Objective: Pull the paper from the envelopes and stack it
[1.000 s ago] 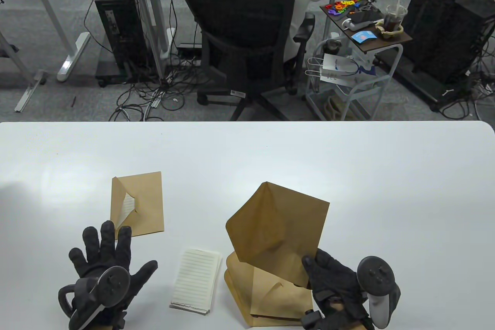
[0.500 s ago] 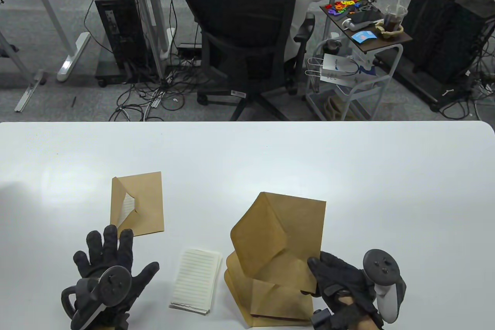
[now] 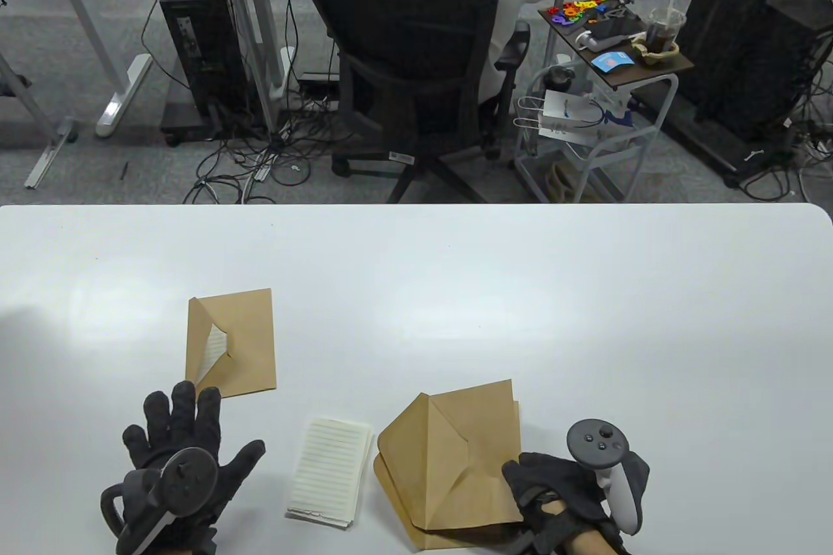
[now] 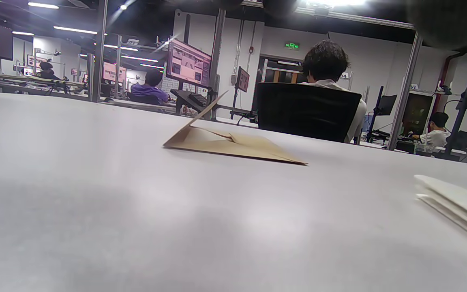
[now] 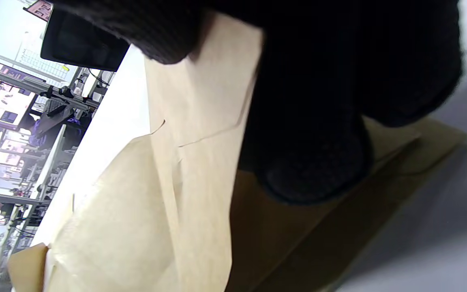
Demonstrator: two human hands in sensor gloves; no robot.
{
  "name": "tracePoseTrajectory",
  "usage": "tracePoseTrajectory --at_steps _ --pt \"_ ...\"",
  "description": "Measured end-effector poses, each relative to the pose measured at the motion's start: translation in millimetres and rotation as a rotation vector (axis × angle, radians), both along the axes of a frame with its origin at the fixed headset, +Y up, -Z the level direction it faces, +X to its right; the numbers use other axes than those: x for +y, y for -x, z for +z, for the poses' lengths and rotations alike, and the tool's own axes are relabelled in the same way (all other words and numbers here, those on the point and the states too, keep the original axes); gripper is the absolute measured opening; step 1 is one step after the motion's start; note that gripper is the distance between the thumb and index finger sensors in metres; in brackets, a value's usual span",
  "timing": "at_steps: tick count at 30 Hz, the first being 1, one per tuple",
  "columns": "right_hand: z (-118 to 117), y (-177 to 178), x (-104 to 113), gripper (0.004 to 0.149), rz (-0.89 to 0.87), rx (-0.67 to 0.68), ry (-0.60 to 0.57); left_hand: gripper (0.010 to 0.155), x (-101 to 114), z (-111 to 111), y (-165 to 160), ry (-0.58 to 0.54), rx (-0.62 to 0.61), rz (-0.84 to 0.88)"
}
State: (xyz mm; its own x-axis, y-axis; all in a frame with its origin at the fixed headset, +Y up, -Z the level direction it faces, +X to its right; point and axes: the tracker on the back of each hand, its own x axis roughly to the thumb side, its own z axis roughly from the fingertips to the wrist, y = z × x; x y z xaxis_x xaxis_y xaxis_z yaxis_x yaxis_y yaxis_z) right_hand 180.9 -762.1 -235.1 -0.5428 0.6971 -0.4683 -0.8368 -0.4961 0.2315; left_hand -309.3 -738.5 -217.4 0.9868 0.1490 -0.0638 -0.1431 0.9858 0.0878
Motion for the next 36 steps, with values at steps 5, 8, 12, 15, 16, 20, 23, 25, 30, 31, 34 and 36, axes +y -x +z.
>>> tracePoseTrajectory --at_steps 5,8,12,15,16,20,23,25,30,31,34,36 --pt "1 -3 4 0.053 0.093 -0.018 -0.023 0.101 0 0 0 0.002 -0.005 0.004" --pt "0 -6 8 0.057 0.137 -0.017 -0.018 0.101 0 -1 0 0.008 -0.009 0.011" --pt "0 -12 17 0.061 0.305 -0.030 -0.047 0.101 -1 -1 0 0.009 -0.009 0.013" --pt "2 -16 27 0.064 0.459 -0.088 -0.127 0.101 -1 -1 -1 0.014 -0.014 0.012" --pt "3 -16 30 0.065 0.492 -0.109 -0.164 0.101 -1 -1 -1 0.016 -0.014 0.014" --pt "10 -14 46 0.069 0.578 -0.181 -0.458 0.101 -1 -1 -1 0.023 -0.014 0.019" --pt "14 -10 54 0.075 0.563 -0.157 -0.595 0.102 -2 -2 -2 0.032 -0.018 0.022" --pt "18 -8 59 0.082 0.584 -0.119 -0.675 0.102 -3 -3 -2 0.039 -0.018 0.014" --pt "20 -2 60 0.092 0.654 -0.033 -0.738 0.102 -3 -3 -4 0.046 -0.018 0.008" --pt "16 -2 56 0.093 0.648 -0.005 -0.690 0.102 -3 -3 -4 0.049 -0.017 0.006" --pt "8 -3 42 0.095 0.688 0.054 -0.536 0.102 -3 -3 -4 0.050 -0.010 0.008" --pt "5 -4 38 0.095 0.681 0.061 -0.517 0.102 -4 -3 -4 0.059 -0.014 0.003"
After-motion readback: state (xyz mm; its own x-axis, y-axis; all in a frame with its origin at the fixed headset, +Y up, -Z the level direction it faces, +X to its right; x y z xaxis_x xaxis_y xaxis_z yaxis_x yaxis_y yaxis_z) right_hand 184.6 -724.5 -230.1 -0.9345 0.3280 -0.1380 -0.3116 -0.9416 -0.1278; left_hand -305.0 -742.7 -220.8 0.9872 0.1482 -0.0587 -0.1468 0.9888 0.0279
